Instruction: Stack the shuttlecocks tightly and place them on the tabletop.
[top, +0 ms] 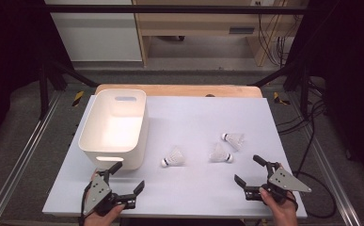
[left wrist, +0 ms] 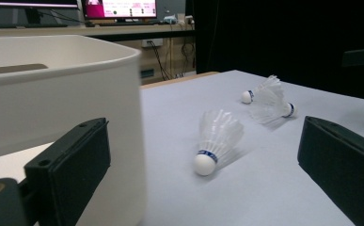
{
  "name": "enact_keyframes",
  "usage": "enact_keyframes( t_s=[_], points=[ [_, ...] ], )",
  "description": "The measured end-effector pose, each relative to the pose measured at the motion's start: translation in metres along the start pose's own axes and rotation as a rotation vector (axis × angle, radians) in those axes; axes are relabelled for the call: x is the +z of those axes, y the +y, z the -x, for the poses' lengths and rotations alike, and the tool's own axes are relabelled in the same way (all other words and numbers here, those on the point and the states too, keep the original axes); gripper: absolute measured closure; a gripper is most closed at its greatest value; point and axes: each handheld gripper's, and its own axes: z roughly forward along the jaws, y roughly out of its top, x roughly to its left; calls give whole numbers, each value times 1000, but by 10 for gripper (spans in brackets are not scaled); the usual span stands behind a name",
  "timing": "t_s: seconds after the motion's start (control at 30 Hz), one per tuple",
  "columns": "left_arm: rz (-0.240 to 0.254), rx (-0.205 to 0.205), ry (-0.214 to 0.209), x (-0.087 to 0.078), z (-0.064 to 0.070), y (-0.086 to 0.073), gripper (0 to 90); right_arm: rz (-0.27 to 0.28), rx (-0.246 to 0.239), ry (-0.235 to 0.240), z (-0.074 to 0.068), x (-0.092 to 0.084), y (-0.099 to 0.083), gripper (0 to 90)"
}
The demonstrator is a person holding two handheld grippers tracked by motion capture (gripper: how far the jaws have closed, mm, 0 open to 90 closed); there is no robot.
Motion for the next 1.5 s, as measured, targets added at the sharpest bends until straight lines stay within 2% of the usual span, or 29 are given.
enact_keyframes(
  t_s=[0.03, 0.07, 0.1, 0.13, 0.2, 0.37, 0.47, 0.53, 0.57, 0.67, 0.77, 0.87, 1.1, 1.13, 1.27, 1.43, 1.5],
  points=[
    [0, 0, 0, 0, 0, 0, 31, -4, -6, -2, 0, 0, 0, 43],
    [-34, 25, -7, 7, 8, 4, 31, -4, -13, -3, 0, 0, 0, 43],
    [-34, 25, -7, 7, 8, 4, 31, -4, -13, -3, 0, 0, 0, 43],
    [-73, 54, -38, 15, 15, 8, 31, -7, -8, 4, -1, 1, 0, 43],
    [-104, 69, -96, 25, 21, 12, 33, -14, -13, 9, -1, 2, -1, 44],
    [-155, 95, -142, 52, 33, 22, 32, -9, 2, 0, 1, 1, -2, 41],
    [-172, 108, -144, 63, 38, 27, 33, -12, -3, -2, 1, -1, -2, 39],
    [-210, 117, -139, 77, 41, 32, 34, -7, -3, -7, 1, -1, -2, 39],
    [-210, 117, -139, 77, 41, 32, 35, -7, -3, -7, 1, -1, -2, 39],
    [-250, 110, -120, 93, 39, 40, 38, -6, -2, -5, 1, -1, -1, 39],
    [-258, 102, -139, 100, 38, 44, 41, 0, -4, -1, 1, 0, 0, 39],
    [-268, 113, -130, 112, 38, 51, 44, 0, -4, -4, 0, -2, 0, 39],
    [-275, 98, -108, 125, 39, 54, 48, 7, 5, -7, 2, -4, -1, 39],
    [-276, 103, -96, 128, 39, 57, 48, 9, 3, -8, 2, -4, 0, 39],
    [-283, 109, -91, 133, 37, 63, 47, 16, -2, -4, 1, -3, 1, 39],
    [-307, 102, -83, 140, 35, 60, 47, 11, -4, 1, 1, -2, 1, 40],
    [-325, 95, -64, 143, 33, 55, 50, 12, -5, 3, 1, -1, 1, 40]
  ],
)
